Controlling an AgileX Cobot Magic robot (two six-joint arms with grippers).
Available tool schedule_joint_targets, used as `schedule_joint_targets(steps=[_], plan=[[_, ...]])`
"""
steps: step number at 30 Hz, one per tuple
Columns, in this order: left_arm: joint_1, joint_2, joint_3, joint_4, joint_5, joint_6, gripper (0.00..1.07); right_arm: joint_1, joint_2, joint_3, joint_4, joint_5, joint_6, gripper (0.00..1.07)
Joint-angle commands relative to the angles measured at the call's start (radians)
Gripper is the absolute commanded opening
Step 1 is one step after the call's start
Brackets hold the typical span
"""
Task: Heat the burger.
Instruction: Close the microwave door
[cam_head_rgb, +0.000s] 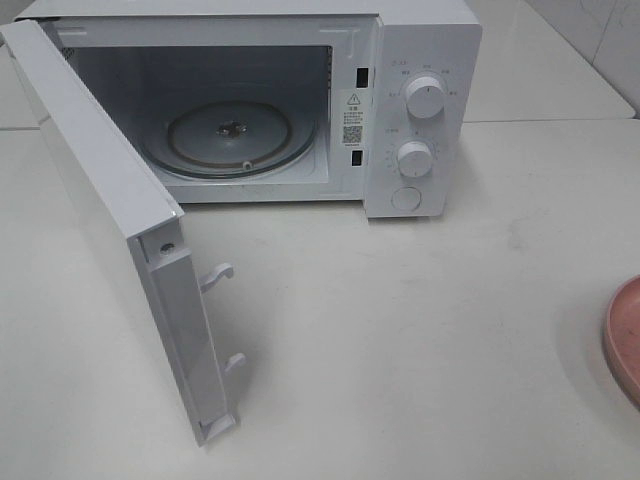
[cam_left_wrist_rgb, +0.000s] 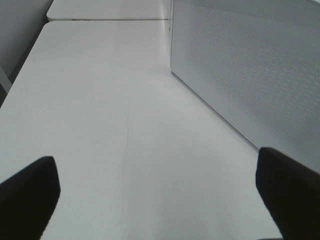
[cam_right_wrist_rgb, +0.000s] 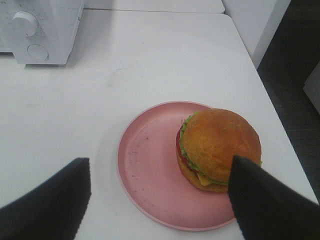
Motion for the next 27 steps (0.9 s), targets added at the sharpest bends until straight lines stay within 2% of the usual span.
schedule_joint_targets(steps=[1, 10, 14, 18, 27], plan=[[-0.006, -0.009, 0.001, -0.012, 0.003, -0.005, 1.0, -0.006, -0.027, 0.0, -0.009, -0.006, -0.009, 0.76], [-0.006, -0.002, -0.006, -0.011, -0.006, -0.007, 1.0, -0.006, -0.027, 0.0, -0.009, -0.006, -0.009, 0.76], [-0.006, 0.044, -0.032, -0.024, -0.078, -0.007, 0.96, -0.006, -0.027, 0.0, -0.009, -0.006, -0.009, 0.76], [-0.006, 0.157, -0.033, -0.046, -0.181, -0.004, 0.9, -0.006, -0.027, 0.0, -0.009, -0.006, -0.009, 0.76], [-0.006, 0.381, -0.033, -0.071, -0.27, -0.004, 0.77, -0.006, -0.027, 0.0, -0.009, -0.006, -0.01, 0.76]])
